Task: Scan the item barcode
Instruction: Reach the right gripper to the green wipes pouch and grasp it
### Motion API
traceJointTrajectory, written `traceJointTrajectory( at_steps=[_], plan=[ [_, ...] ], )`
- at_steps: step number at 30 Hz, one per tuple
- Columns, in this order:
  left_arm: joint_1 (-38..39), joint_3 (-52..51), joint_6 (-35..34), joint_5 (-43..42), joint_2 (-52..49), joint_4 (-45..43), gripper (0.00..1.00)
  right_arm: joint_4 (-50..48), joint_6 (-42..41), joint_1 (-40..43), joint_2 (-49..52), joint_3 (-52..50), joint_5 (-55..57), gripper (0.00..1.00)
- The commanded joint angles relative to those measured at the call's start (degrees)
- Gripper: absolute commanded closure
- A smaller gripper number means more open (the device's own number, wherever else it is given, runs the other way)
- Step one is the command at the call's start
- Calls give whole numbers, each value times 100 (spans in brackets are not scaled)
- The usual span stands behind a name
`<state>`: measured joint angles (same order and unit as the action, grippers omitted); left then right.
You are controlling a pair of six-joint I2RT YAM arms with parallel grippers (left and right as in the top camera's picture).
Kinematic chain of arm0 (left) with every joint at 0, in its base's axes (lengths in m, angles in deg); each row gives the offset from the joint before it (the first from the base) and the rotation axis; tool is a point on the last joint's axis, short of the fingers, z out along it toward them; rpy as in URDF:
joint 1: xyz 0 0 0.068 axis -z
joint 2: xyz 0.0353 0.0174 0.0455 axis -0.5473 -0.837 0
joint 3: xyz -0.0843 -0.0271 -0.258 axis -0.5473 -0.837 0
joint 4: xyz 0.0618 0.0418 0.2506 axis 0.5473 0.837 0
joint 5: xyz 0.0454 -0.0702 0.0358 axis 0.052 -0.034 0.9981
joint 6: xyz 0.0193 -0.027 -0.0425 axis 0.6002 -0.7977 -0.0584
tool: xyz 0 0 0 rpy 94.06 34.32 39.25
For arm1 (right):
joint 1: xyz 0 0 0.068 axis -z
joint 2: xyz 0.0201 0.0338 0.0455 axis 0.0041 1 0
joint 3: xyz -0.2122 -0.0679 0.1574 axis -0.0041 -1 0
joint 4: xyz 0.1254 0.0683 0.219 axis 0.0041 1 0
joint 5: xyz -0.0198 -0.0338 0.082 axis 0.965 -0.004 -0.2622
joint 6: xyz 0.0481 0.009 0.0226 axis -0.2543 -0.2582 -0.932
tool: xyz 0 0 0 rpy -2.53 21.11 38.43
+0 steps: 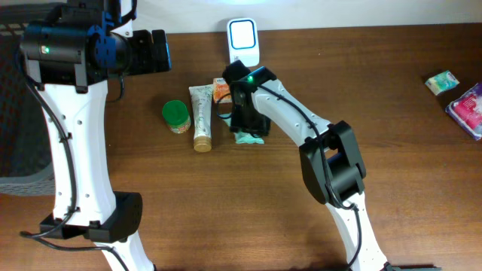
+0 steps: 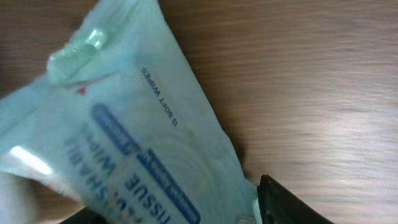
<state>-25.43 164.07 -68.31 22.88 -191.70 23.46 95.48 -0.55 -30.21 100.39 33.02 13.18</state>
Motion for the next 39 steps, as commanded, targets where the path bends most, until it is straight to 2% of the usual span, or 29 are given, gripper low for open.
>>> traceJointTrajectory(
  at_steps=[1, 3, 9, 14, 15, 17, 19, 20, 21, 22, 23, 24, 26, 28, 29, 30, 31, 33, 34, 36, 39],
  plan=[
    [-4, 46, 90, 20, 76, 2, 1, 494, 721, 243, -164, 599, 826, 38],
    [-4, 46, 90, 20, 76, 2, 1, 673, 1097, 302, -164, 872, 640, 38],
    [-4, 46, 90, 20, 76, 2, 1, 551, 1132, 293, -160, 610, -9, 38],
    [-4, 46, 90, 20, 76, 2, 1, -297, 1130, 295, -160, -197, -623, 39],
    [-4, 46, 90, 20, 76, 2, 1, -409, 1128, 295, -160, -308, -658, 56],
    [-4, 46, 90, 20, 76, 2, 1, -376, 1128, 302, -164, -260, -708, 75],
    [-4, 46, 90, 20, 76, 2, 1, -7, 1128, 382, -175, 140, -901, 82],
    [-4, 46, 90, 20, 76, 2, 1, 330, 1128, 455, -175, 520, -1045, 81],
    [-4, 46, 90, 20, 76, 2, 1, 546, 1128, 507, -173, 776, -1178, 81],
    [-4, 46, 90, 20, 76, 2, 1, 883, 1130, 595, -173, 1182, -1475, 69],
    [-4, 46, 90, 20, 76, 2, 1, 1193, 1130, 695, -173, 1545, -1851, 62],
    [-4, 46, 90, 20, 76, 2, 1, 1580, 1130, 813, -173, 1926, -2310, 60],
    [-4, 46, 90, 20, 76, 2, 1, 2286, 1132, 1023, -175, 2315, -2999, 61],
    [-4, 46, 90, 20, 76, 2, 1, 2820, 1137, 1191, -173, 2352, -3305, 73],
    [-4, 46, 90, 20, 76, 2, 1, 2889, 1244, 1248, -173, 2341, -3106, 69],
    [-4, 46, 90, 20, 76, 2, 1, 2885, 1241, 1252, -173, 2339, -2817, 57],
    [-4, 46, 90, 20, 76, 2, 1, 2859, 1241, 1233, -173, 2339, -2376, 55],
    [-4, 46, 90, 17, 76, 2, 1, 2732, 1355, 1071, -162, 2339, -1554, 46],
    [-4, 46, 90, 20, 76, 2, 1, 2651, 1609, 975, -162, 2339, -1270, 43],
    [-4, 46, 90, 20, 76, 2, 1, 2455, 2594, 619, -162, 2286, -573, 28],
    [-4, 46, 90, 20, 76, 2, 1, 1991, 3335, 184, -162, 1967, 315, 24]
  ],
)
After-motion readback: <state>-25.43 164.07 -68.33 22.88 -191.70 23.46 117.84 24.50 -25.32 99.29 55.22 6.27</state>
